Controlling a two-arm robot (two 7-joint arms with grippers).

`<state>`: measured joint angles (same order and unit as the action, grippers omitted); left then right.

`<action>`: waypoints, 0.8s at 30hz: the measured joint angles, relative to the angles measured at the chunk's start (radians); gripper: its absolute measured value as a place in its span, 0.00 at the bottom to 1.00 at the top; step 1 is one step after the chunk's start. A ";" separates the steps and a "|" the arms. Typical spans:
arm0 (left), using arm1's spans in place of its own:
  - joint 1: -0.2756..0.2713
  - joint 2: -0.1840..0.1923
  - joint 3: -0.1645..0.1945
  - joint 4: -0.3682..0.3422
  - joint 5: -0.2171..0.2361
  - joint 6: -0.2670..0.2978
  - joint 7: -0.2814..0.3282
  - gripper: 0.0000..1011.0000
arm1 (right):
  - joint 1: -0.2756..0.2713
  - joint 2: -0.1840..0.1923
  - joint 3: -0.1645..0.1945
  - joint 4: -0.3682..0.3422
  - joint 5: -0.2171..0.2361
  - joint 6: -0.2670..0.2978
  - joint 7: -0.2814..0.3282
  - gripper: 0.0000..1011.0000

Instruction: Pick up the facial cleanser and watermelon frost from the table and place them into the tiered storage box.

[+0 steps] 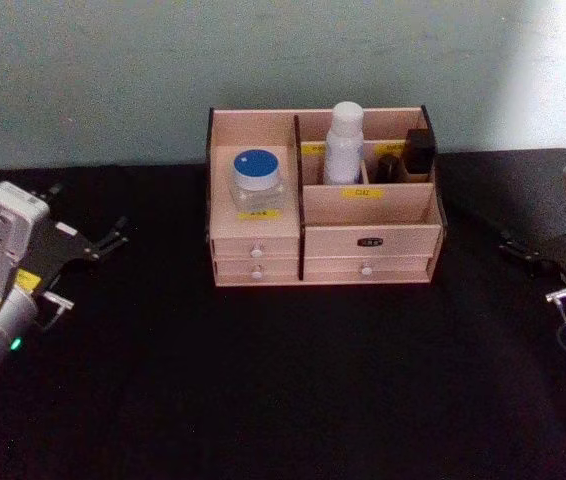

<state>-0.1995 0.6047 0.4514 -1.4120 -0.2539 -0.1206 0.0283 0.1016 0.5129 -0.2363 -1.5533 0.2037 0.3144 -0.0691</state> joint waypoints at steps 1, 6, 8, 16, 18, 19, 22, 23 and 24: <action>0.000 0.000 0.000 0.000 0.000 0.000 0.000 0.99 | 0.000 0.000 0.000 0.000 0.000 0.000 0.000 0.99; 0.000 0.000 0.000 0.000 0.000 0.000 0.000 0.99 | 0.000 0.000 0.000 0.000 0.000 0.000 0.000 0.99; 0.000 0.000 0.000 0.000 0.000 0.000 0.000 0.99 | 0.000 0.000 0.000 0.000 0.000 0.000 0.000 0.99; 0.000 0.000 0.000 0.000 0.000 0.000 0.000 0.99 | 0.000 0.000 0.000 0.000 0.000 0.000 0.000 0.99; 0.000 0.000 0.000 0.000 0.000 0.000 0.000 0.99 | 0.000 0.000 0.000 0.000 0.000 0.000 0.000 0.99; 0.000 0.000 0.000 0.000 0.000 0.000 0.000 0.99 | 0.000 0.000 0.000 0.000 0.000 0.000 0.000 0.99; 0.000 0.000 0.000 0.000 0.000 0.000 0.000 0.99 | 0.000 0.000 0.000 0.000 0.000 0.000 0.000 0.99; 0.000 0.000 0.000 0.000 0.000 0.000 0.000 0.99 | 0.000 0.000 0.000 0.000 0.000 0.000 0.000 0.99; 0.000 0.000 0.000 0.000 0.000 0.000 0.000 0.99 | 0.000 0.000 0.000 0.000 0.000 0.000 0.000 0.99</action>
<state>-0.1995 0.6047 0.4514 -1.4120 -0.2539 -0.1206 0.0283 0.1016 0.5129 -0.2363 -1.5533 0.2037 0.3144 -0.0691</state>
